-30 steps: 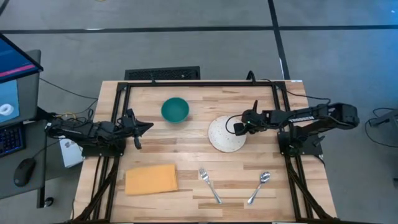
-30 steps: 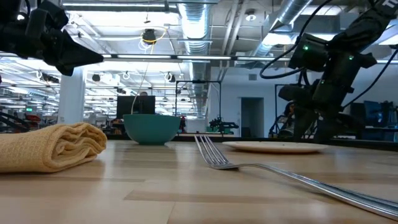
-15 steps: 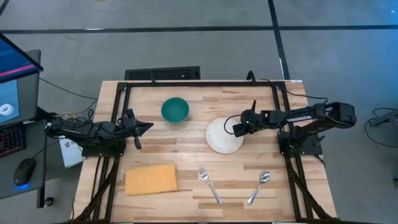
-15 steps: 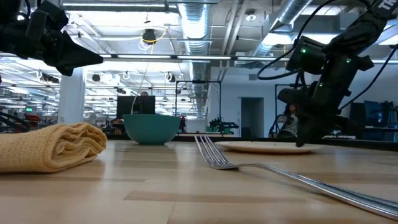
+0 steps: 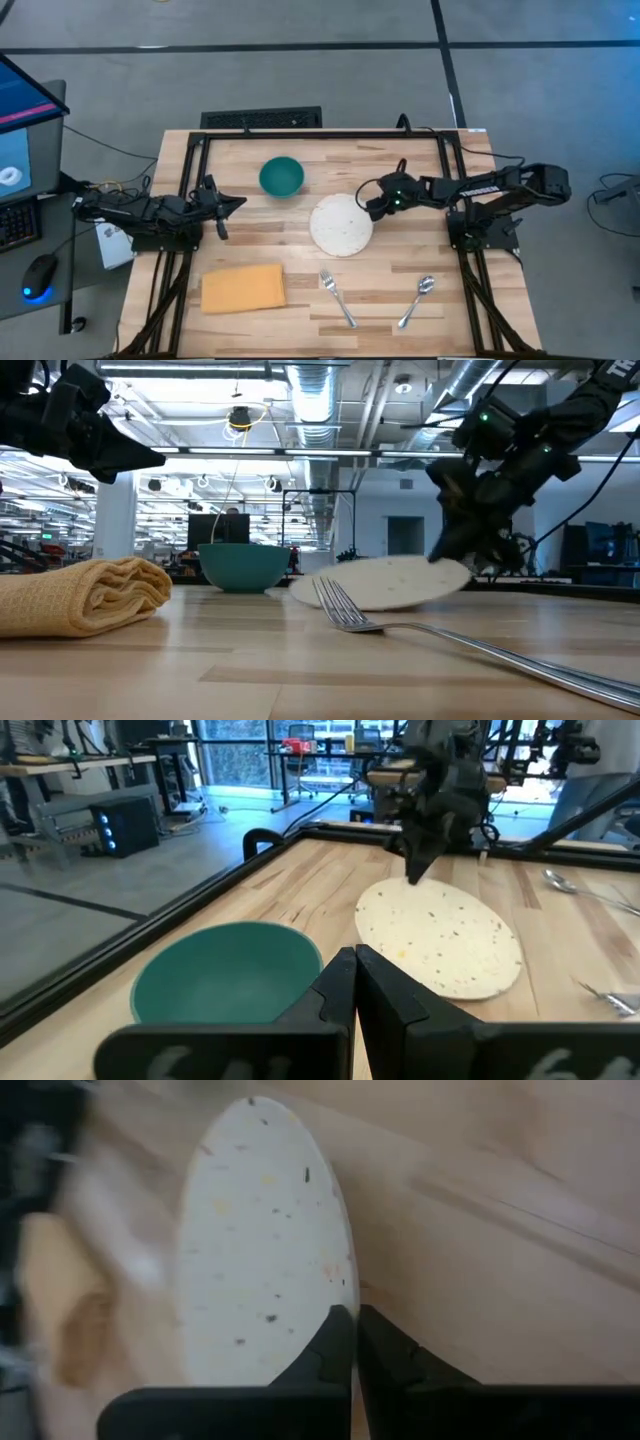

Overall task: Set table place
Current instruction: Move the plate from middle right to center of the table

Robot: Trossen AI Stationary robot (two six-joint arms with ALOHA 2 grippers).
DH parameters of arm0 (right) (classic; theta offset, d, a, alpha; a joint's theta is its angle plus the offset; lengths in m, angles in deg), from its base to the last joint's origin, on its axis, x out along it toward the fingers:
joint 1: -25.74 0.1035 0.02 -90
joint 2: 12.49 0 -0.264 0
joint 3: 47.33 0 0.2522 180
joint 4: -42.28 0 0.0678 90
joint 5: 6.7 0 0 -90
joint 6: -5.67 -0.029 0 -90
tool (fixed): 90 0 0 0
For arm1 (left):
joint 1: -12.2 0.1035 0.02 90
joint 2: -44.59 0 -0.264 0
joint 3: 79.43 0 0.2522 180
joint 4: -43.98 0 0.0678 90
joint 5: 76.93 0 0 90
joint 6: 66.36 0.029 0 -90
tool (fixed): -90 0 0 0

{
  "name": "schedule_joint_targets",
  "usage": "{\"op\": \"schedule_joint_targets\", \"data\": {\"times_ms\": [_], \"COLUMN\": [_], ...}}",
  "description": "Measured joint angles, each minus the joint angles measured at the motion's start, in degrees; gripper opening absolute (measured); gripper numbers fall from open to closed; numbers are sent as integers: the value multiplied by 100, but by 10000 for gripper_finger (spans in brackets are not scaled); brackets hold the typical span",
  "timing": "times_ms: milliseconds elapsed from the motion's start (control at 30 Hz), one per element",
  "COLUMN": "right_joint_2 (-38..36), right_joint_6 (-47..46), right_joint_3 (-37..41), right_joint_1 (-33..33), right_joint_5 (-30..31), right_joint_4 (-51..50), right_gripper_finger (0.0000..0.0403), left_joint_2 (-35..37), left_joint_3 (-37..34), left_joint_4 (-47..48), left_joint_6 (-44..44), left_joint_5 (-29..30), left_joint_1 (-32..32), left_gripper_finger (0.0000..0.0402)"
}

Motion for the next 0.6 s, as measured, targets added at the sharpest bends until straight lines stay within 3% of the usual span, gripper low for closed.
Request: {"op": "schedule_joint_targets", "data": {"times_ms": [167, 600], "right_joint_2": [14, 15], "right_joint_6": [16, -142], "right_joint_3": [0, -2], "right_joint_1": [0, 223], "right_joint_5": [-29, 91], "right_joint_4": [675, 1043], "right_gripper_finger": [24, 23], "left_joint_2": [0, 0], "left_joint_3": [0, 0], "left_joint_4": [0, 7], "left_joint_6": [-2, -12], "left_joint_5": [159, 223], "left_joint_1": [0, 0], "left_gripper_finger": [0, 0]}}
